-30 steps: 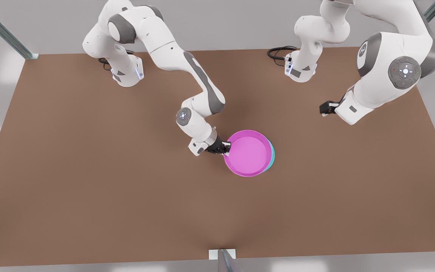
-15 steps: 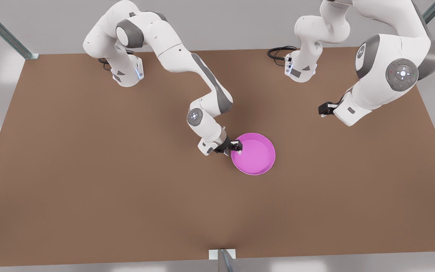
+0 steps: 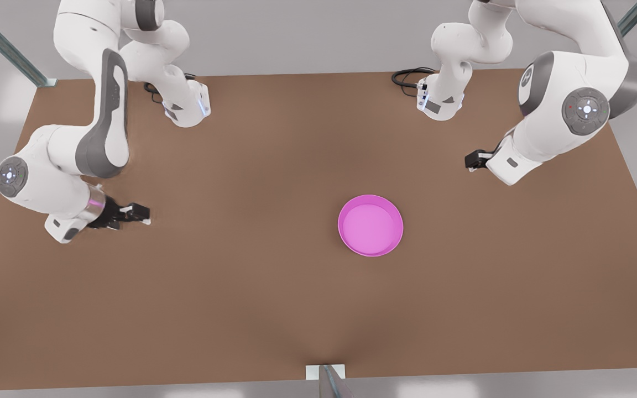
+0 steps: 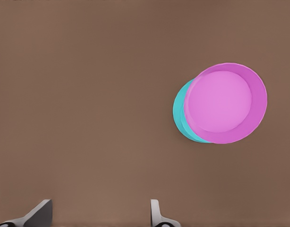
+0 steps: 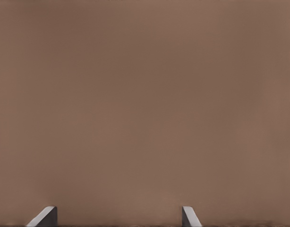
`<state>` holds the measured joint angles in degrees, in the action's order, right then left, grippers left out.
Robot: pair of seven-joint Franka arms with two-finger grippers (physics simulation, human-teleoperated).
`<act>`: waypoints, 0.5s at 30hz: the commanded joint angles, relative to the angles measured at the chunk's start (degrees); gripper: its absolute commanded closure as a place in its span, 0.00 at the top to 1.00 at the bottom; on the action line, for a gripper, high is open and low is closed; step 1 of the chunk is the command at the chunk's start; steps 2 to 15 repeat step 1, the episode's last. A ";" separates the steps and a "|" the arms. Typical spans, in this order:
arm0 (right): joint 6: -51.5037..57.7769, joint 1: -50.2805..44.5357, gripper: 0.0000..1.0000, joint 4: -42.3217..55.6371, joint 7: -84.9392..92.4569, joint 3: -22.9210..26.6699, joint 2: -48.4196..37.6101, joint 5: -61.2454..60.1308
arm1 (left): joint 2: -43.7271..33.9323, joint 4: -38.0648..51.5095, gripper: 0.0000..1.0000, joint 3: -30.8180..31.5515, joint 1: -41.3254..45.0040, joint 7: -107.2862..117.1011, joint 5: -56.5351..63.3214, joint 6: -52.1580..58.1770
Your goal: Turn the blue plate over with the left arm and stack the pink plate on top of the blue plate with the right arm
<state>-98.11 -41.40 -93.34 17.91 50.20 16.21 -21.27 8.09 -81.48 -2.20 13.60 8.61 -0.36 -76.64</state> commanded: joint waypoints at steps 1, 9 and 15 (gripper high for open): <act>0.90 1.14 1.00 1.05 0.37 -0.01 0.05 0.00 | 0.00 0.00 1.00 0.00 0.02 0.09 0.01 0.00; 0.90 1.14 1.00 1.05 0.37 -0.01 0.05 0.00 | 0.00 0.00 1.00 0.00 0.02 0.09 0.01 0.00; 0.90 1.14 1.00 1.05 0.37 -0.01 0.05 0.00 | 0.00 0.00 1.00 0.00 0.02 0.09 0.01 0.00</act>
